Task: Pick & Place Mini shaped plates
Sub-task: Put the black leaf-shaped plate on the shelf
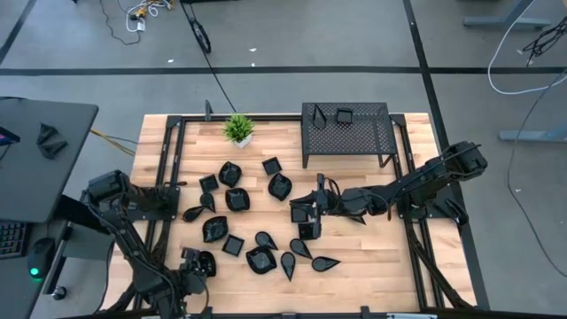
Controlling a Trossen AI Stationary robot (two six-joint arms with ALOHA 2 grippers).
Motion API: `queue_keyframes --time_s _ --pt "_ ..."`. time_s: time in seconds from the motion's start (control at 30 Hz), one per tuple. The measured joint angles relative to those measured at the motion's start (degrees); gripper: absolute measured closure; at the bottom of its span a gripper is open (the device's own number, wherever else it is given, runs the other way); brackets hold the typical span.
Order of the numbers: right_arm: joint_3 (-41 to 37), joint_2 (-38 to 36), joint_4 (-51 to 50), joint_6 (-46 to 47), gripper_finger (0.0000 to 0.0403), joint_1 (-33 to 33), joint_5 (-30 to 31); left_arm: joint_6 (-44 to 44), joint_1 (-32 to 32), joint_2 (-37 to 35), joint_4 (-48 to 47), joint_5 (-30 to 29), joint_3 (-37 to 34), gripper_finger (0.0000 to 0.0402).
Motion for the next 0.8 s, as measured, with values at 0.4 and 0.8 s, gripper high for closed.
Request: queue_keyframes --time_s 0.4,0.8 --pt "0.0 0.0 -0.2 0.0 0.0374 0.0 0.0 -0.2 -0.3 2.8 0.0 0.1 0.0 0.0346" --pt "0.0 0.0 -0.2 0.0 0.0374 0.0 0.0 -0.2 -0.2 2.8 -0.3 -0.4 0.6 0.0389"
